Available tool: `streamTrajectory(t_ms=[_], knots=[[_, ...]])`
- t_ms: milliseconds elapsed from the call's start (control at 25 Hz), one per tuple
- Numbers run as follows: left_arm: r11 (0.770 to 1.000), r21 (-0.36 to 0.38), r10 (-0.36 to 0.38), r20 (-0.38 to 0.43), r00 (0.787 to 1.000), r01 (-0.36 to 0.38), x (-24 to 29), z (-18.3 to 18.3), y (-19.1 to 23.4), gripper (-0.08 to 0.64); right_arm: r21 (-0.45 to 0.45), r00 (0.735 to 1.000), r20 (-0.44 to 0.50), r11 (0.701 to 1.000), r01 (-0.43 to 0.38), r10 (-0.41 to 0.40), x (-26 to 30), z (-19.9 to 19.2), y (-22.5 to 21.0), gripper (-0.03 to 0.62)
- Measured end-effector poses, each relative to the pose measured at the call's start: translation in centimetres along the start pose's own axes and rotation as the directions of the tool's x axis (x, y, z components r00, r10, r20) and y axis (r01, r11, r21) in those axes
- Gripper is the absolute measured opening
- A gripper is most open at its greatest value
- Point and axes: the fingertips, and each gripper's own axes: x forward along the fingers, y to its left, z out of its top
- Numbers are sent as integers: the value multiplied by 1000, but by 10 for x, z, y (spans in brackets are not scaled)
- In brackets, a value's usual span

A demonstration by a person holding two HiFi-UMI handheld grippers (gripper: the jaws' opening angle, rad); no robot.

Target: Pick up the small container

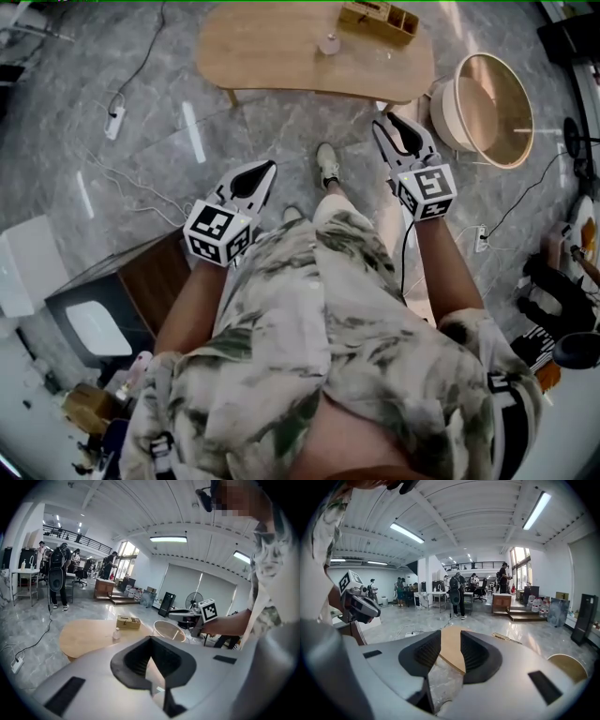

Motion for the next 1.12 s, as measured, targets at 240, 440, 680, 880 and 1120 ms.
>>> streamTrajectory(t_ms=[240,440,680,880,1120], knots=[[1000,-9,-13,-32,999,13,61,24,23,21,12,999,-47,1000,-15,15,65,-16,-60,149],[999,-18,-29,-58,998,28,106,37,36,21,1,997,-64,999,-44,44,110,-23,-95,149],[998,-35,-53,-82,995,50,161,51,47,21,-10,992,-97,997,-80,79,163,-38,-133,149],[997,-53,-64,-111,992,58,200,54,59,21,4,984,-141,994,-106,105,207,-64,-159,149],[996,-70,-63,-142,988,54,234,55,74,21,10,976,-181,993,-121,120,257,-90,-184,150]])
